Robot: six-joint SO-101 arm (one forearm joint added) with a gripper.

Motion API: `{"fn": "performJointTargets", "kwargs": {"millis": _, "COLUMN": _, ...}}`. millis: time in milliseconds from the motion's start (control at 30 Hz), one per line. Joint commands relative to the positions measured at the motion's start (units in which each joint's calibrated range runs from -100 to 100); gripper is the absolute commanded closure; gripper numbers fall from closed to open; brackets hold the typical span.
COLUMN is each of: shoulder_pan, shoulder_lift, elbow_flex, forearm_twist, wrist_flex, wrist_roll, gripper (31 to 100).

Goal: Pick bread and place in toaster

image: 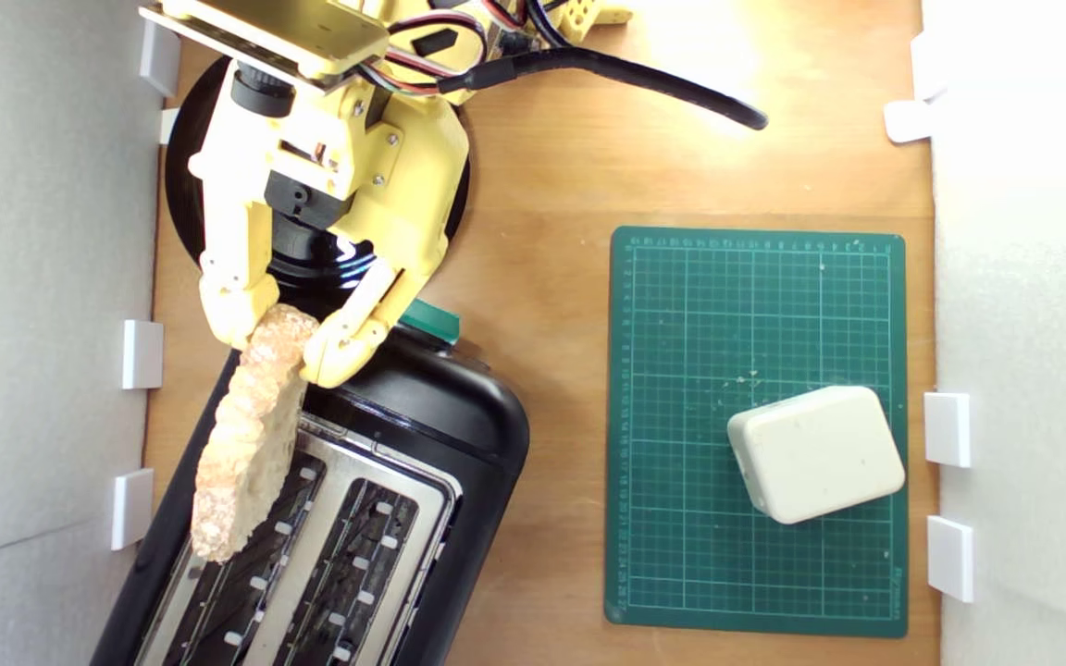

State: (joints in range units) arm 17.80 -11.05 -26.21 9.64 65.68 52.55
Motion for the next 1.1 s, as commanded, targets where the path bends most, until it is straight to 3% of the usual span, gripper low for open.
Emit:
{"fn": "performJointTargets", "kwargs": {"millis": 0, "shoulder_pan": 0.5, "shoulder_lift": 0.7, "elbow_flex": -3.8, "forearm_twist": -0.2, "wrist_flex": -0.2, "wrist_roll": -1.0, "gripper": 70.8}}
{"fn": "performJointTargets", "kwargs": {"millis": 633, "shoulder_pan": -0.2, "shoulder_lift": 7.1, "elbow_flex": -4.1, "forearm_twist": -0.5, "wrist_flex": -0.7, "wrist_roll": -1.6, "gripper": 70.1}}
{"fn": "performJointTargets", "kwargs": {"millis": 1067, "shoulder_pan": -0.3, "shoulder_lift": 17.7, "elbow_flex": -7.4, "forearm_twist": -0.5, "wrist_flex": -0.8, "wrist_roll": -1.6, "gripper": 70.1}}
